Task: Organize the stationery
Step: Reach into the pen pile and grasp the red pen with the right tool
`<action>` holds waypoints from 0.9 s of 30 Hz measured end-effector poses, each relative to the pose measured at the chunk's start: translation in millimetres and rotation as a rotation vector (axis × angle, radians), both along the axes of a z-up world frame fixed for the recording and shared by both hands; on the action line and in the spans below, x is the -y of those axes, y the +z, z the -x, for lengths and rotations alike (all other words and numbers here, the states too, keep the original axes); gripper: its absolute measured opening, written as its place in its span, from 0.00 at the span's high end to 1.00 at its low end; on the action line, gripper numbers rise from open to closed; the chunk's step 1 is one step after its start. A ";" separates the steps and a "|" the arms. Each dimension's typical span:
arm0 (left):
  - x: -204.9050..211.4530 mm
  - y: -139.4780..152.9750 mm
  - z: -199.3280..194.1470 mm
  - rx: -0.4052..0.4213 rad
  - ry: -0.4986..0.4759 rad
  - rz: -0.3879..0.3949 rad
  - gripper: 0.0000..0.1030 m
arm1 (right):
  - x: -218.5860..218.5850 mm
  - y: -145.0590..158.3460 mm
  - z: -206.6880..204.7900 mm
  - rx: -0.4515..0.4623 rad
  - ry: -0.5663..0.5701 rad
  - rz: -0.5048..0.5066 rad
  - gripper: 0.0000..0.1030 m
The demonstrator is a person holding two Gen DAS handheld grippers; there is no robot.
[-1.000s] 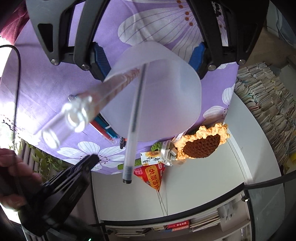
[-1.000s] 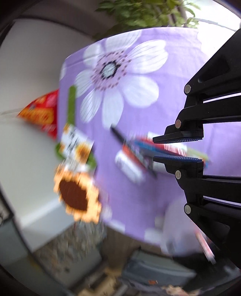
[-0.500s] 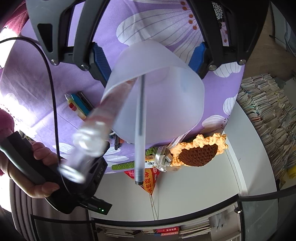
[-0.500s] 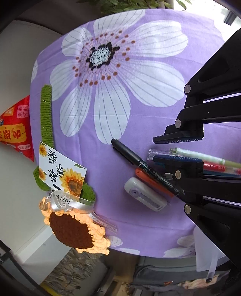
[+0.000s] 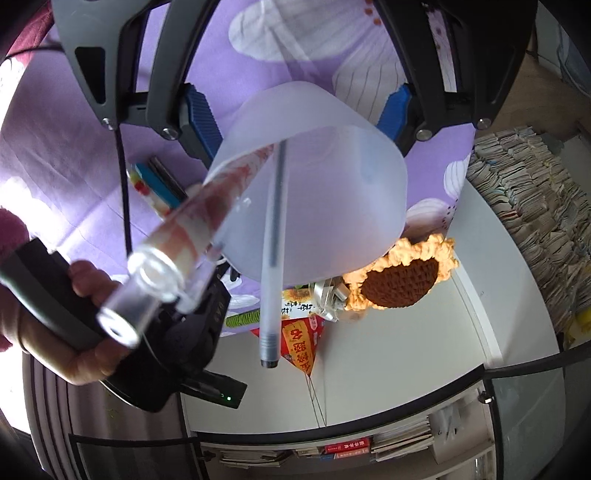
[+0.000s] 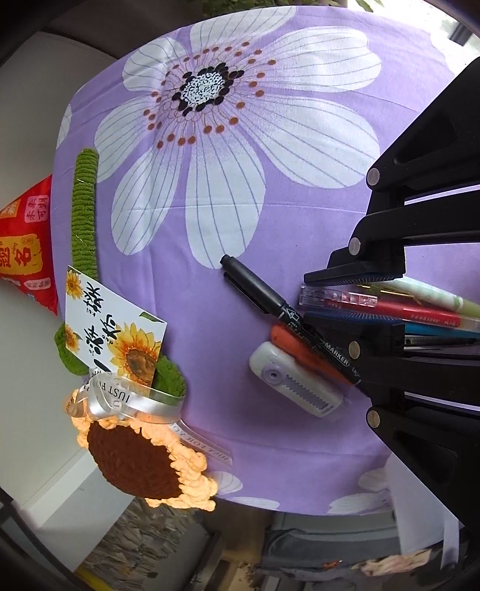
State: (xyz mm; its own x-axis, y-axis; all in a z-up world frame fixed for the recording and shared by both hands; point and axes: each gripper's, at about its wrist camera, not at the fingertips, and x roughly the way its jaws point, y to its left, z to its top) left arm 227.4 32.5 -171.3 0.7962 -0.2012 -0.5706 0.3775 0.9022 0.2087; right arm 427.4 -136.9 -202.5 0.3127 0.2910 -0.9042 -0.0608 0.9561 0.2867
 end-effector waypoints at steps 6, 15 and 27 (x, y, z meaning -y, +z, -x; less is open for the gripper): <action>-6.0 -6.2 -24.8 -0.038 0.005 0.038 0.29 | 4.7 17.0 13.9 0.078 -0.010 0.000 0.90; -2.4 -9.7 -28.8 -0.058 0.017 0.016 0.29 | 1.0 78.2 61.0 0.285 0.029 0.002 0.94; 5.2 -10.9 -22.9 -0.015 0.020 -0.054 0.29 | 2.4 32.6 23.0 0.072 0.037 0.043 0.93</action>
